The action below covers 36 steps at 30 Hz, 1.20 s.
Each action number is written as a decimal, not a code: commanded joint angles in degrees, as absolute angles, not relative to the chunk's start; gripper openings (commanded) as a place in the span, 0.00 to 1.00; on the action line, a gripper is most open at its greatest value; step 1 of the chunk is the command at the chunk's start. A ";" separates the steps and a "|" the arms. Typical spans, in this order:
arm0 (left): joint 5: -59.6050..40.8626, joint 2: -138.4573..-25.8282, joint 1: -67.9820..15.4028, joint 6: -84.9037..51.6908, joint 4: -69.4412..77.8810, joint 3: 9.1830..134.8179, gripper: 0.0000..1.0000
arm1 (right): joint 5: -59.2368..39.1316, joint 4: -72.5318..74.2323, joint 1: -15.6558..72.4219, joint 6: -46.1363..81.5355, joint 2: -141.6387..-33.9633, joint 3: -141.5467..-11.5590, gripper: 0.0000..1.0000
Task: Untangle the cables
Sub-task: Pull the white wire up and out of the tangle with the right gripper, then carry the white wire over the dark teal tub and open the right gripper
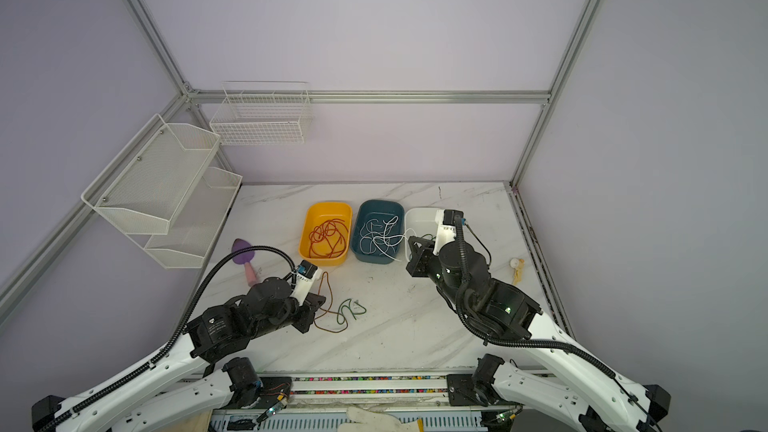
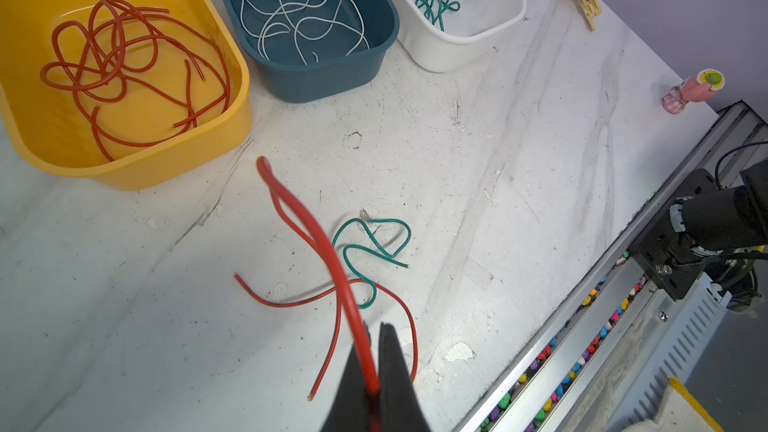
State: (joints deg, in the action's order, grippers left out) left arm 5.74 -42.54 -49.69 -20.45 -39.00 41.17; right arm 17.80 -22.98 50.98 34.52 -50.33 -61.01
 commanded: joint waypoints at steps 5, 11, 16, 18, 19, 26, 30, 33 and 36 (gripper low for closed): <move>5.16 -42.76 -49.97 -20.48 -38.92 42.97 0.00 | 21.24 -21.46 50.62 27.49 -57.57 -69.41 0.00; 5.88 -42.10 -49.89 -20.72 -39.01 42.99 0.00 | 18.13 -17.34 49.00 25.76 -65.85 -72.93 0.00; 5.71 -42.53 -49.99 -20.75 -38.99 43.07 0.00 | 12.92 -13.99 45.34 25.60 -71.38 -74.88 0.00; 5.64 -42.92 -49.96 -20.72 -39.17 43.13 0.00 | 11.28 -12.79 43.41 25.74 -73.29 -75.24 0.00; 5.71 -43.03 -49.94 -20.74 -39.28 43.22 0.00 | 10.26 -12.29 42.50 25.92 -74.21 -75.40 0.00; 6.39 -42.71 -50.03 -20.83 -39.43 43.30 0.00 | 3.60 -9.29 35.59 26.45 -80.74 -76.07 0.00; 6.57 -42.86 -49.94 -20.83 -39.42 43.29 0.00 | 0.51 -7.46 31.67 26.83 -83.97 -75.06 0.00; 6.75 -42.93 -49.99 -20.83 -39.45 43.26 0.00 | -1.61 -6.16 29.46 27.31 -86.50 -74.29 0.00; 6.85 -43.04 -49.97 -20.87 -39.44 43.29 0.00 | -3.07 -4.92 28.05 27.58 -88.99 -73.59 0.00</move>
State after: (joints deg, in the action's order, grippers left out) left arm 6.24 -43.27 -49.69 -20.45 -40.03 41.17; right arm -0.14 -7.86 29.08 26.94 -87.68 -74.35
